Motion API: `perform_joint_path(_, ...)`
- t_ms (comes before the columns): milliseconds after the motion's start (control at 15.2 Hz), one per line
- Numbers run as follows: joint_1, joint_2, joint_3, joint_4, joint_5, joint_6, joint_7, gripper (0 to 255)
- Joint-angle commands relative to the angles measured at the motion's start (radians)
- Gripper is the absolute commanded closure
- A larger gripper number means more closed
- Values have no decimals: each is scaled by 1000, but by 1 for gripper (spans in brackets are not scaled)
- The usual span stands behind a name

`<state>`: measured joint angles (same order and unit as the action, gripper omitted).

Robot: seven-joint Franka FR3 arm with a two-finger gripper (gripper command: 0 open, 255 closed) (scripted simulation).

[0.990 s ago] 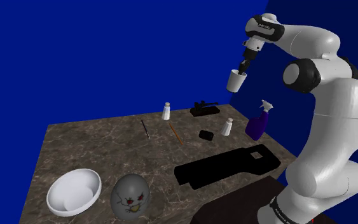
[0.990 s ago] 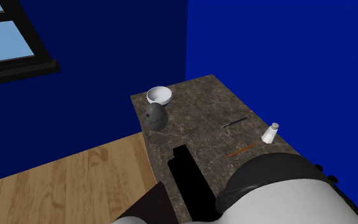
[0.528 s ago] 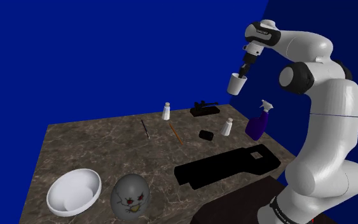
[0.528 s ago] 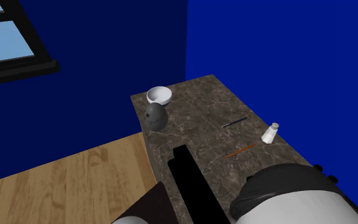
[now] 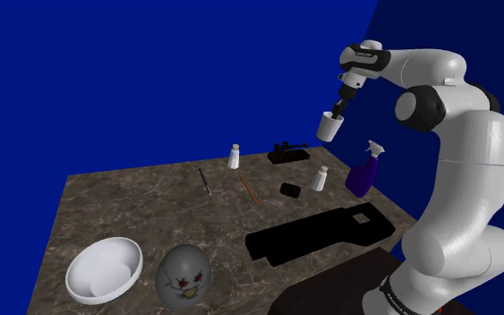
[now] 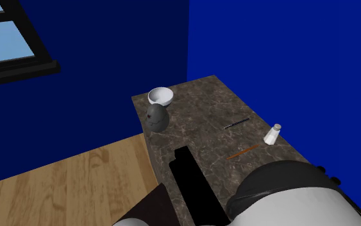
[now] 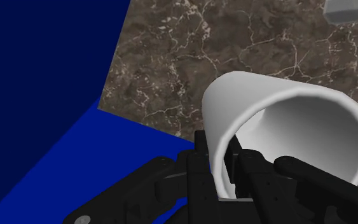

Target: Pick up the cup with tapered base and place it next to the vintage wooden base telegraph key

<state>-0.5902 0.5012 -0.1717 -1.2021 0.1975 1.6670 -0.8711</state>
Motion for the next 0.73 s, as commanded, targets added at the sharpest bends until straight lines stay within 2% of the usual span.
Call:
perform_joint_path(0,2,-5,0,-33,0,29,-4,255)
perform_joint_path(660,10,-3,2,-163,5,160,-22,255)
